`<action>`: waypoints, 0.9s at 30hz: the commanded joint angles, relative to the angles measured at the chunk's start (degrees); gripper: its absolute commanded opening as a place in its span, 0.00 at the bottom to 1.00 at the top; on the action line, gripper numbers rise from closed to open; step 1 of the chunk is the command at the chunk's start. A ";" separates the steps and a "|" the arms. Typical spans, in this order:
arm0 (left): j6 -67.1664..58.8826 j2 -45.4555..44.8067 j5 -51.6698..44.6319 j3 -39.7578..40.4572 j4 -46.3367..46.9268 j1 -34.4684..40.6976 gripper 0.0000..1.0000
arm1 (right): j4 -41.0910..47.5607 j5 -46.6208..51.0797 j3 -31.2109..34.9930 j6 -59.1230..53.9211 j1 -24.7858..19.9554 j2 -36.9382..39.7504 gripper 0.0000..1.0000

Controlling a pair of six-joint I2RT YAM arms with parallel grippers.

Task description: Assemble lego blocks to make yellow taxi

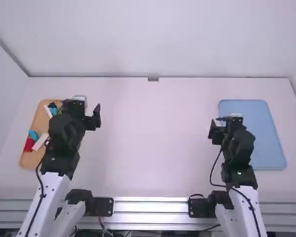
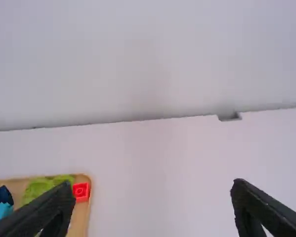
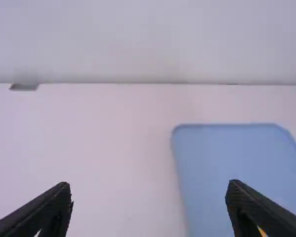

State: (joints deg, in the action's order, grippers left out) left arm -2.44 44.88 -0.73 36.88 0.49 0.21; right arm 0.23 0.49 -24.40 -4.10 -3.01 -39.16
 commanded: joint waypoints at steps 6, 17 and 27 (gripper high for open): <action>2.44 -9.49 0.73 -8.29 -0.49 -0.21 0.70 | -0.23 -0.49 8.99 4.10 3.01 9.63 0.67; 2.44 -23.88 0.73 -22.67 -0.49 -0.21 0.45 | -0.23 -0.49 23.43 4.10 3.01 24.06 0.42; 2.44 -35.87 0.73 -34.67 -0.49 -0.21 0.24 | -0.23 -0.49 24.40 4.10 3.01 35.47 0.22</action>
State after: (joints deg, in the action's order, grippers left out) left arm -0.38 10.57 -0.12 3.46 0.21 0.23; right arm -0.34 0.05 -0.62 -0.14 -0.01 -5.10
